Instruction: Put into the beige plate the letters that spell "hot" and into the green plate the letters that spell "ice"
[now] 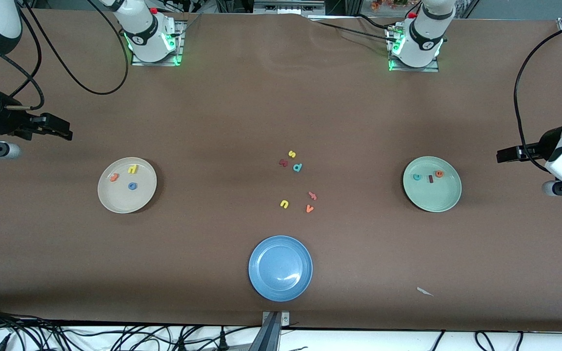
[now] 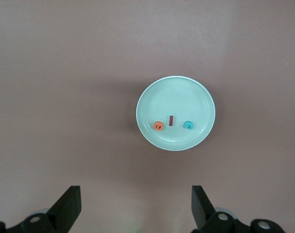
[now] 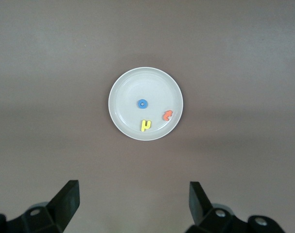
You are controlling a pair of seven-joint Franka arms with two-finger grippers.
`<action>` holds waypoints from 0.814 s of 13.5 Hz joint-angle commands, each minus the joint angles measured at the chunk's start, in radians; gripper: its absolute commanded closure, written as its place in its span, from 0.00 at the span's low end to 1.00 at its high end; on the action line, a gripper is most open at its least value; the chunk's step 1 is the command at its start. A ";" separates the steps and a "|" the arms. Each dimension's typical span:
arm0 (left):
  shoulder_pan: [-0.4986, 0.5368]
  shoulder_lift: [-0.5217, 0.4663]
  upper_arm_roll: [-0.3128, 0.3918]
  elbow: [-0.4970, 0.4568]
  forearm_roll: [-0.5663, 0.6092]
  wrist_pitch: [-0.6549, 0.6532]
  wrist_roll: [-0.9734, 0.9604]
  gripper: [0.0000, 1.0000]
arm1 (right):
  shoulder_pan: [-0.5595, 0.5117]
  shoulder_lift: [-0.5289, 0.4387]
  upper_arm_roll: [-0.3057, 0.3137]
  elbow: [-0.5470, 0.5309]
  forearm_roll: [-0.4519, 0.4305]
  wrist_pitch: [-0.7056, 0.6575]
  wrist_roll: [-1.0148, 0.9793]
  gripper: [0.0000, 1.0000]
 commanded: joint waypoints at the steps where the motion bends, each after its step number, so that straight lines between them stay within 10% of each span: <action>1: 0.007 -0.023 -0.011 0.001 -0.048 -0.013 0.001 0.00 | -0.004 0.004 -0.007 0.026 0.014 -0.024 -0.010 0.00; 4: -0.084 -0.031 0.056 0.032 -0.062 -0.015 0.013 0.00 | -0.004 0.010 -0.007 0.030 0.019 -0.019 0.005 0.00; 8: -0.460 -0.112 0.550 0.069 -0.266 -0.013 0.085 0.00 | -0.004 0.002 -0.004 0.035 0.020 -0.024 0.001 0.00; 11: -0.548 -0.135 0.640 0.035 -0.273 0.013 0.116 0.01 | -0.004 0.004 -0.004 0.056 0.022 -0.009 0.004 0.00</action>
